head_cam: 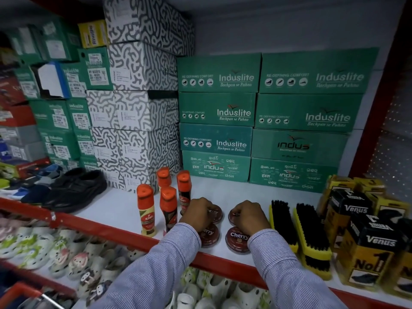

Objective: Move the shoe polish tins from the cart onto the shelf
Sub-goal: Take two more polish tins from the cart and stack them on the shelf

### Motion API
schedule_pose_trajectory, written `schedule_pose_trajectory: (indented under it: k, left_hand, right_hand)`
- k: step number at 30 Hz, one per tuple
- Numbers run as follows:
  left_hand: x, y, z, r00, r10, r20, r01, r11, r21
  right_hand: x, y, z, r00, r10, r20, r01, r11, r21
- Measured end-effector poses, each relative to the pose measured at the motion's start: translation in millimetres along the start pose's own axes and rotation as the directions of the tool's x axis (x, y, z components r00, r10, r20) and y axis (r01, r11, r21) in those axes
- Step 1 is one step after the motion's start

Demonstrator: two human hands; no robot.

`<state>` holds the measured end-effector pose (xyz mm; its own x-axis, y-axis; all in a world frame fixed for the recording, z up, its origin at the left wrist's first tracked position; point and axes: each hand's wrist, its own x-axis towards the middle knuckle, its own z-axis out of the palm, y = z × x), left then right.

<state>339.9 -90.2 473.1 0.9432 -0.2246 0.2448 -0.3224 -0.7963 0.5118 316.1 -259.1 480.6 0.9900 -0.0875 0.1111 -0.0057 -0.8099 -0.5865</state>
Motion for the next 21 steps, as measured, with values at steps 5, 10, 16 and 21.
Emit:
schedule_pose_trajectory:
  k: [5,10,16,21]
  left_hand:
    - [3,1,4,1.0,-0.014,-0.006,0.014,1.0,-0.011]
    - [-4,5,2,1.0,0.018,0.008,-0.018,1.0,0.0]
    - [-20,8,-16,0.992,0.123,-0.024,-0.122,0.992,0.027]
    - [-37,-1,-26,0.991,0.109,0.08,-0.116,0.99,0.085]
  right_hand:
    - [-3,-1,-1,1.0,-0.012,-0.019,0.012,1.0,0.01]
    - [-8,-4,-3,0.999,-0.029,-0.026,0.029,0.999,0.02]
    - [-20,-4,-17,0.998,-0.054,-0.037,0.055,0.998,0.025]
    - [-43,0,-22,0.991,-0.134,0.009,0.134,0.989,-0.061]
